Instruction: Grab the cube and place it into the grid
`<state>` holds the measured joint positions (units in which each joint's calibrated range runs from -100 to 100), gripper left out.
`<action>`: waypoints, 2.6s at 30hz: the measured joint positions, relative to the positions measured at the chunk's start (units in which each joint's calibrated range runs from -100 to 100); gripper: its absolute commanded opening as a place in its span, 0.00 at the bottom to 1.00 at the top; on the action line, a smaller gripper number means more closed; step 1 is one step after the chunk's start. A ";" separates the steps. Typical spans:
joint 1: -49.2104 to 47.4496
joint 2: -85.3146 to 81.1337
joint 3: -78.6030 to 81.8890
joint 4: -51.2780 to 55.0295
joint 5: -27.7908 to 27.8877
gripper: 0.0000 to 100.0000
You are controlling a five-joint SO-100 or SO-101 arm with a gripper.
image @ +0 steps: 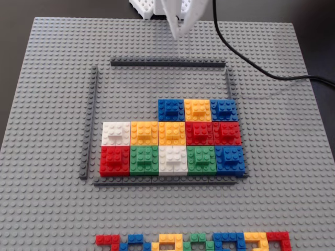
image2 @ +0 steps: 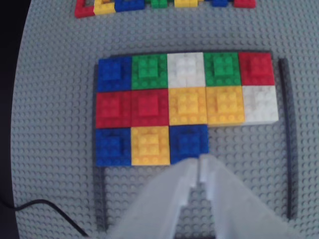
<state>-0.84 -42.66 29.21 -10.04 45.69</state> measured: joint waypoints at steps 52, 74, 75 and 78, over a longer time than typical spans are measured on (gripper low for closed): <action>-0.15 -55.39 70.17 -14.21 0.29 0.00; -0.15 -55.39 70.17 -7.96 -2.05 0.00; -0.15 -55.39 70.17 -7.96 -2.05 0.00; -0.15 -55.39 70.17 -7.96 -2.05 0.00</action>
<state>-0.98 -98.05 99.38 -18.00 43.64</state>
